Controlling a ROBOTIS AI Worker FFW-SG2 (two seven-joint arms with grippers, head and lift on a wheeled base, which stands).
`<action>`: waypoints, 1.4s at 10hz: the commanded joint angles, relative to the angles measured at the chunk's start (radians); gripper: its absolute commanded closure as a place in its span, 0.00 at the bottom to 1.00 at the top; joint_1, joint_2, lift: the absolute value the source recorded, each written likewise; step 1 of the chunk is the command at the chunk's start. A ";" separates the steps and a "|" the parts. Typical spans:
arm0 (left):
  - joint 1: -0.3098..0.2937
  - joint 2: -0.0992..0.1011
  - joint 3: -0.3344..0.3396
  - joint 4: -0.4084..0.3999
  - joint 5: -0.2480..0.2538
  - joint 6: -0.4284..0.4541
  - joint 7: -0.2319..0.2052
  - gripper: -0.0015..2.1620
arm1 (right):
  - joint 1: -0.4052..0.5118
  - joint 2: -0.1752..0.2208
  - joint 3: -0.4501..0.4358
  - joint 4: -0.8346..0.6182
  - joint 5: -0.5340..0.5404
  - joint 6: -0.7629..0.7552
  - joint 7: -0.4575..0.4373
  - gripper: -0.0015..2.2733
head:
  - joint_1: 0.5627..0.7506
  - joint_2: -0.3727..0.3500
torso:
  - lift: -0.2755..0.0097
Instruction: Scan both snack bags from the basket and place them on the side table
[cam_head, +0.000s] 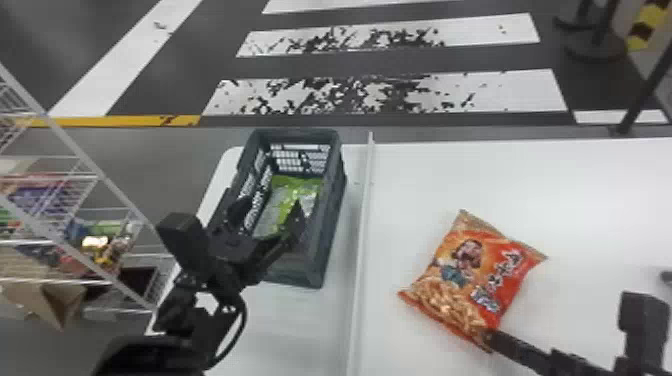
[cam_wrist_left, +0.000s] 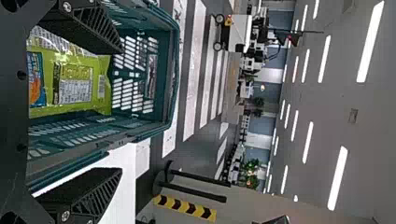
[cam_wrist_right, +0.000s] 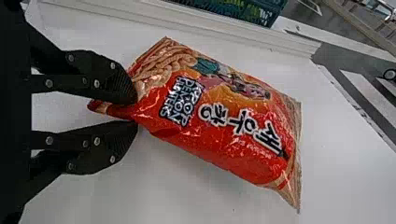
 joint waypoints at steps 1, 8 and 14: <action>0.001 -0.002 0.000 0.001 0.001 0.000 0.000 0.05 | 0.003 0.001 -0.012 0.000 -0.020 0.000 0.006 0.99 | 0.70 0.79 | 0.70; 0.007 0.002 0.003 -0.003 0.013 -0.003 0.000 0.05 | -0.034 0.001 -0.064 -0.248 0.246 -0.009 -0.071 0.99 | 0.70 0.65 | 0.70; 0.004 0.005 0.003 0.001 0.018 -0.003 0.000 0.05 | -0.019 -0.095 0.341 -0.288 1.082 -0.049 -0.195 0.99 | 0.70 0.50 | 0.70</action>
